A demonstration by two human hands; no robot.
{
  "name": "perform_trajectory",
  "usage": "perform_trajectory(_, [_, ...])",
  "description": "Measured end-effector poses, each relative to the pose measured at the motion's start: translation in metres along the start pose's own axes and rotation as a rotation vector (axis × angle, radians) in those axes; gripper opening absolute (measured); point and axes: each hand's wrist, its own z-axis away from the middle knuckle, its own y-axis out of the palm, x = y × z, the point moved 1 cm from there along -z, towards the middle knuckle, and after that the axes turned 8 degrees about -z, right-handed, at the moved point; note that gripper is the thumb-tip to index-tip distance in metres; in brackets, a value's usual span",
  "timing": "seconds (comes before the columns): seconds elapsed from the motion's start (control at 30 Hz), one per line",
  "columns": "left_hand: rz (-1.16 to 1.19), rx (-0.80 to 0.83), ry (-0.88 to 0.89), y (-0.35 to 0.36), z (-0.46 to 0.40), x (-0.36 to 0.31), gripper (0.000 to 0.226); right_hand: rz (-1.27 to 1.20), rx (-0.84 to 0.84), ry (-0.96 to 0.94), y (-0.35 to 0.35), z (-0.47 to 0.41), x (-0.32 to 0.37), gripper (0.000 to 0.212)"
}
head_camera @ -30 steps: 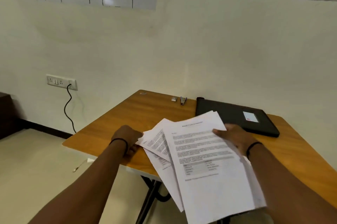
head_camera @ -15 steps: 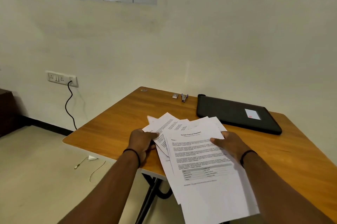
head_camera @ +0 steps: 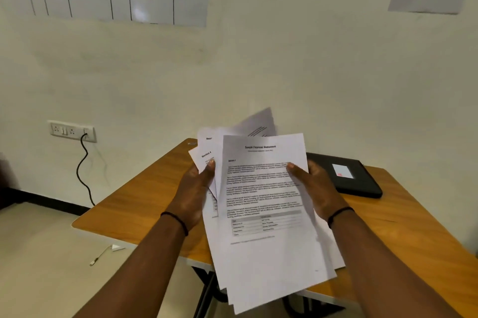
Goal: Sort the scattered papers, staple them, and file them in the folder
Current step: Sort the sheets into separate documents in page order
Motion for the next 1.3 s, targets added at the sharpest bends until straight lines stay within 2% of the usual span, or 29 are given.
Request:
perform_trajectory(0.13, [-0.053, 0.014, 0.048, -0.004, -0.004, -0.02, 0.041, 0.025, -0.011, -0.057, 0.012, 0.0, 0.003, 0.029])
perform_trajectory(0.23, [-0.072, -0.006, 0.081, 0.0, -0.005, -0.028, 0.039, -0.029, -0.046, -0.107, 0.018, 0.003, 0.005, 0.037])
perform_trajectory(0.3, [-0.057, -0.014, 0.088, 0.005, -0.005, -0.031, 0.044, -0.047, -0.081, -0.137, 0.02, 0.003, 0.007, 0.04])
perform_trajectory(0.43, [0.067, 0.095, 0.058, 0.009, -0.006, -0.032, 0.061, -0.073, -0.095, -0.186, 0.025, 0.006, 0.018, 0.027])
perform_trajectory(0.53, [0.045, 0.113, 0.068, 0.014, -0.006, -0.029, 0.05, -0.09, -0.122, -0.233, 0.029, 0.01, 0.033, 0.02])
perform_trajectory(0.63, [-0.035, 0.05, 0.108, 0.02, -0.008, -0.033, 0.032, -0.137, -0.153, -0.28, 0.034, 0.011, 0.044, 0.02])
perform_trajectory(0.83, [-0.15, 0.007, 0.259, 0.032, -0.024, -0.071, 0.032, -0.165, -0.22, -0.412, 0.041, 0.015, 0.074, 0.023])
perform_trajectory(1.0, [-0.294, 0.043, 0.218, 0.02, -0.018, -0.044, 0.03, -0.14, -0.117, -0.261, 0.036, 0.026, 0.032, 0.031])
perform_trajectory(1.1, [-0.261, 0.024, 0.169, 0.011, -0.01, -0.017, 0.029, -0.101, -0.083, -0.209, 0.036, 0.036, -0.004, 0.029])
perform_trajectory(1.3, [-0.211, -0.055, 0.104, 0.0, -0.008, -0.005, 0.024, -0.07, -0.163, -0.196, 0.053, 0.034, -0.024, 0.032])
